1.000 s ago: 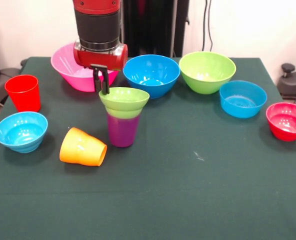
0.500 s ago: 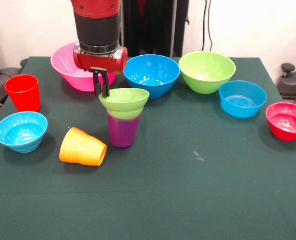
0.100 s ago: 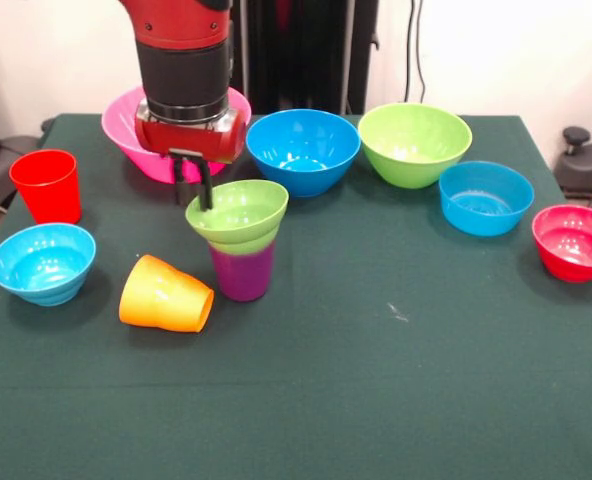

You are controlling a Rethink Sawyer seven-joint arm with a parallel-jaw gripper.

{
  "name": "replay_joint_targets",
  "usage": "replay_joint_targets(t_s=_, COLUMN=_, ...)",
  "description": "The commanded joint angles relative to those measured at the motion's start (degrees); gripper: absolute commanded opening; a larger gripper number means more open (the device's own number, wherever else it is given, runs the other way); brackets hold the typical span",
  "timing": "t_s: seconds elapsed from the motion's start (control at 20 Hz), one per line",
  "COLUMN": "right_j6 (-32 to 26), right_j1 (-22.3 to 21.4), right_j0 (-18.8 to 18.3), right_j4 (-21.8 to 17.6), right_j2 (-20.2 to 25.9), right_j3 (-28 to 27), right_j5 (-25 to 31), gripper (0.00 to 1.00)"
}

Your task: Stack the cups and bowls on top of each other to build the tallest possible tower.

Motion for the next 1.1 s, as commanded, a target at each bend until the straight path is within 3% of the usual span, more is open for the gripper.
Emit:
replay_joint_targets(t_s=0.05, right_j6=-10.5, right_j1=2.98, right_j0=2.3, right_j4=-4.35, right_j2=-0.88, right_j3=-2.71, right_j5=1.85, gripper=1.0)
replay_joint_targets(t_s=0.6, right_j6=-10.4, right_j1=3.06, right_j0=2.64, right_j4=-4.29, right_j2=-0.84, right_j3=-3.12, right_j5=1.71, gripper=1.0)
replay_joint_targets(t_s=1.1, right_j6=-8.26, right_j1=0.16, right_j0=3.13, right_j4=-3.3, right_j2=-1.09, right_j3=-0.56, right_j5=1.41, gripper=1.0)
